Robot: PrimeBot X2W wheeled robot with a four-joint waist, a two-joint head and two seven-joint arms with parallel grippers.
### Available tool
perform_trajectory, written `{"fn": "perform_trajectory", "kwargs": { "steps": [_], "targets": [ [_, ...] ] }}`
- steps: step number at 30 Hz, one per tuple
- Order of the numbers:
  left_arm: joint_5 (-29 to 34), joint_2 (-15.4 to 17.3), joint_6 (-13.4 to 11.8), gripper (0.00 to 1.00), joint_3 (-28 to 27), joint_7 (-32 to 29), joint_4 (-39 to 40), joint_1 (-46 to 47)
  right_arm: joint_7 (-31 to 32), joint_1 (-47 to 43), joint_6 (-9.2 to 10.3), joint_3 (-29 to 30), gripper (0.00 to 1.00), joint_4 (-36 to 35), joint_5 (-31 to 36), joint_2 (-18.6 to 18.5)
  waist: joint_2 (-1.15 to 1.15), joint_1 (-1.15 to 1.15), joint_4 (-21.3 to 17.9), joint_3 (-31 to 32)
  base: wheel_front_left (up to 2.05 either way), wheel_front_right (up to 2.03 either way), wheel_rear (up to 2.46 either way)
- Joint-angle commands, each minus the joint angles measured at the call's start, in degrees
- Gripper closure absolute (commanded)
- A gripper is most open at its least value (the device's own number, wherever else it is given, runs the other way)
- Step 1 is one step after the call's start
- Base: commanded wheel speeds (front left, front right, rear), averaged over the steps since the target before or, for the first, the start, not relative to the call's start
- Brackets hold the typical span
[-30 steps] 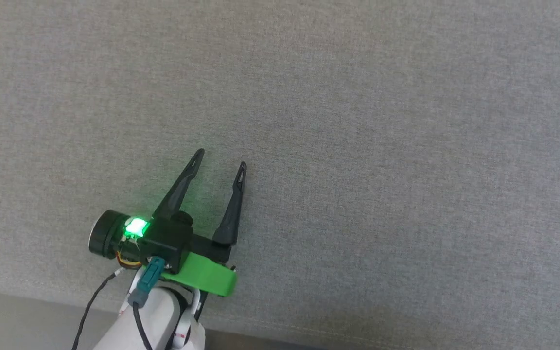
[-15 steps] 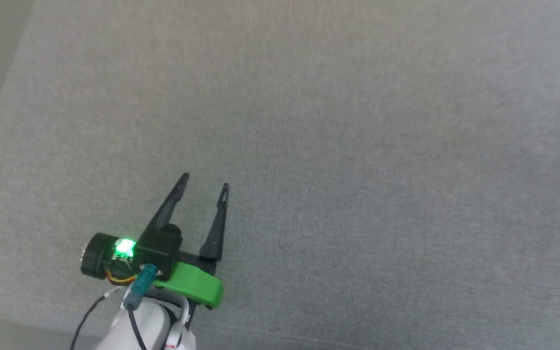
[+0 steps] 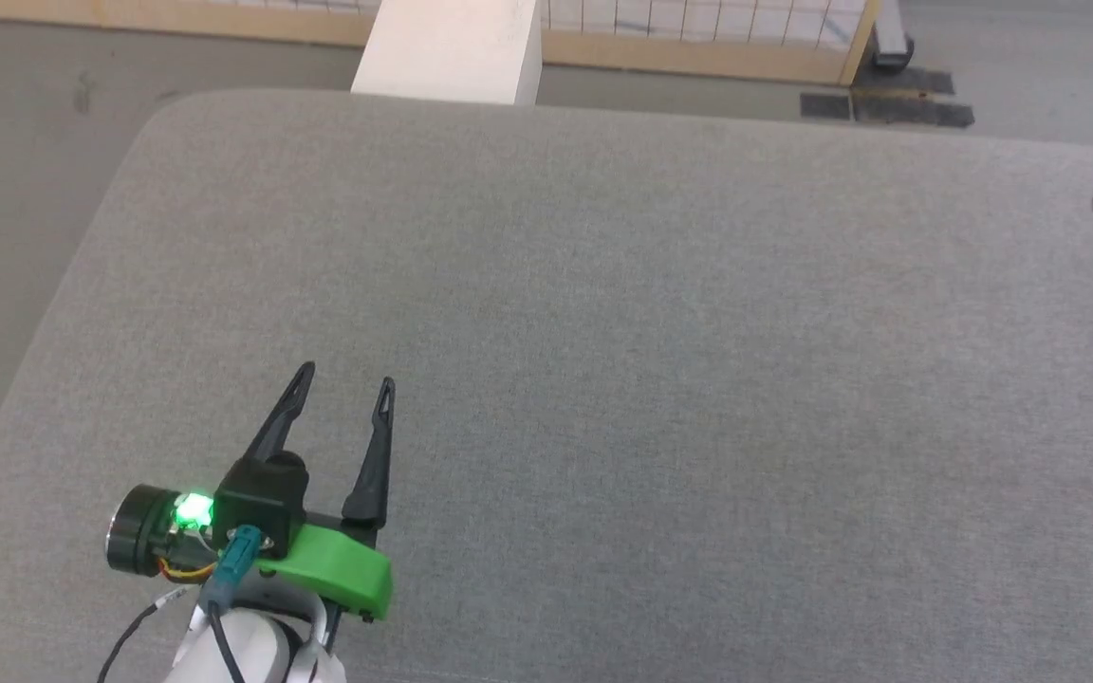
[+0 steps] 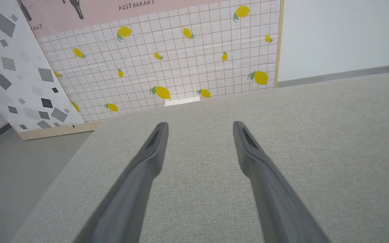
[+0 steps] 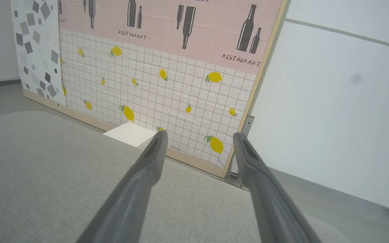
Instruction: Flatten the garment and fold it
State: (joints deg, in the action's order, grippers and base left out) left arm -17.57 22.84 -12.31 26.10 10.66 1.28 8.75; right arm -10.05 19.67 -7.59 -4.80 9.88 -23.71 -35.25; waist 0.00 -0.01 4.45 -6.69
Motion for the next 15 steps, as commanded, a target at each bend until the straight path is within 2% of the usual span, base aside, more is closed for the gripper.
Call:
{"fn": "perform_trajectory", "kwargs": {
  "steps": [1, 8, 12, 15],
  "targets": [
    [-0.13, 0.63, -0.56, 0.00, -0.25, -0.29, 0.22, -0.96, -0.76, -2.36, 0.10, 2.27, 0.00, -1.30, 1.80, 2.70, 0.00, 0.01, -0.35, 0.40, 0.00, 0.00, 0.00],
    [-0.82, 1.03, -1.90, 0.00, -1.08, -0.76, -0.16, -2.33, -1.79, -12.63, 0.10, 11.11, 0.00, -9.52, 10.32, 16.32, 0.00, 0.01, -0.89, 1.49, 0.00, 0.00, 0.00],
    [-1.98, 0.68, -2.45, 0.00, -1.84, -0.42, -0.58, -3.10, -2.42, -17.50, 0.10, 13.11, 0.00, -12.80, 13.09, 20.56, 0.00, 0.01, -0.95, 2.34, 0.00, 0.00, 0.00],
    [-2.53, 0.56, -2.49, 0.00, -2.07, -0.02, -0.78, -3.49, -2.84, -20.48, 0.10, 13.59, 0.00, -14.49, 14.70, 22.44, 0.00, 0.01, -0.94, 2.84, 0.00, 0.00, 0.00]
  ]
}}
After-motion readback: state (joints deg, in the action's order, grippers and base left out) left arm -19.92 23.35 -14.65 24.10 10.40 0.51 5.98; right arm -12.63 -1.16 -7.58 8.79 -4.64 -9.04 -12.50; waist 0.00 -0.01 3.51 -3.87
